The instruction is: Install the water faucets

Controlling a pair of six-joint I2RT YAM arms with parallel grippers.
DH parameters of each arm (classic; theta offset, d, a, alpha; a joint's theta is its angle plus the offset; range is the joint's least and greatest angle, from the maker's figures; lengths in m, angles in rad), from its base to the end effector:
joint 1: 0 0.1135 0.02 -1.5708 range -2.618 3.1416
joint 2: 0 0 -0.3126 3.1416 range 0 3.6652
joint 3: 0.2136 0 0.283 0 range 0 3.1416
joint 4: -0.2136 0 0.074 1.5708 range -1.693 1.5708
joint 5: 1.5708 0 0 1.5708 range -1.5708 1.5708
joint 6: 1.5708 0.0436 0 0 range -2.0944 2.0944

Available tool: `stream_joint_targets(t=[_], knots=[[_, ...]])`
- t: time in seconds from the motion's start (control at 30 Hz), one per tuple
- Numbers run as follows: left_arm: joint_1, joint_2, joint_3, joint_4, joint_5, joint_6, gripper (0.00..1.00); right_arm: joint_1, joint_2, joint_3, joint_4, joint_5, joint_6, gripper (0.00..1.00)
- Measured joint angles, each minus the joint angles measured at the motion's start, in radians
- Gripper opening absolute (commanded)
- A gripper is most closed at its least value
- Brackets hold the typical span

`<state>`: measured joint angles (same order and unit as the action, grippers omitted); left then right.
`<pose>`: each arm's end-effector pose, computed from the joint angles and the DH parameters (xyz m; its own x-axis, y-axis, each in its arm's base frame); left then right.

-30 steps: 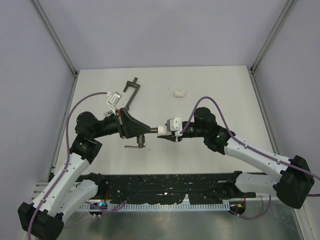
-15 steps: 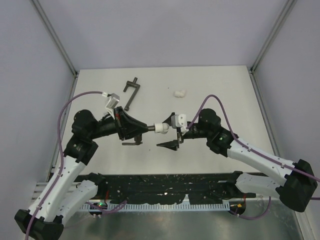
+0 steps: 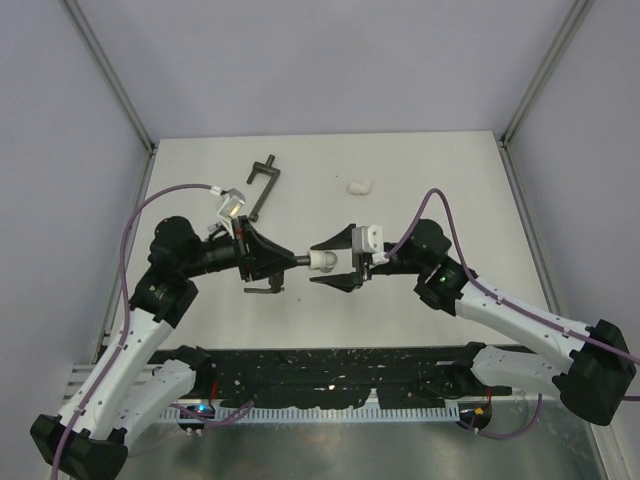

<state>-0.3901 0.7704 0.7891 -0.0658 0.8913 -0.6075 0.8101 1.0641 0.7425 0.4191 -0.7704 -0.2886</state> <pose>0.1465 -0.0969 0.3916 -0.5824 -0.1484 -0.7993 0.7614 0.2448 -0.6003 0.1534 0.2052 0.3666 0.3483 0.0697 -0.9348 -0.9373 0.0131 -0.3482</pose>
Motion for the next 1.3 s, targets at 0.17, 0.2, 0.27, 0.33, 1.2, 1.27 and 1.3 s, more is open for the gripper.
stream_joint_targets(t=[0.17,0.2,0.27,0.33,1.2,1.27,1.3], knots=[[0.0,0.0,0.0,-0.006,0.027,0.018,0.0,0.0,0.038,0.003,0.044,-0.013,0.068,0.32],[0.0,0.0,0.0,-0.007,0.039,0.021,0.0,-0.002,0.044,0.003,0.046,-0.022,0.09,0.18],[0.002,0.0,0.0,-0.007,0.052,0.041,0.0,-0.002,0.052,0.004,0.06,-0.026,0.125,0.05],[0.005,0.0,0.0,-0.006,0.067,0.073,0.0,-0.003,0.059,0.004,0.073,-0.029,0.167,0.05],[0.055,-0.25,-0.206,0.209,-0.237,-0.038,0.85,-0.002,0.09,0.028,0.066,0.028,0.44,0.05],[0.058,-0.306,-0.247,0.212,-0.274,-0.066,0.85,-0.003,0.09,0.028,0.066,0.039,0.444,0.05],[0.059,-0.329,-0.262,0.212,-0.288,-0.079,0.86,-0.003,0.089,0.028,0.066,0.045,0.446,0.05]])
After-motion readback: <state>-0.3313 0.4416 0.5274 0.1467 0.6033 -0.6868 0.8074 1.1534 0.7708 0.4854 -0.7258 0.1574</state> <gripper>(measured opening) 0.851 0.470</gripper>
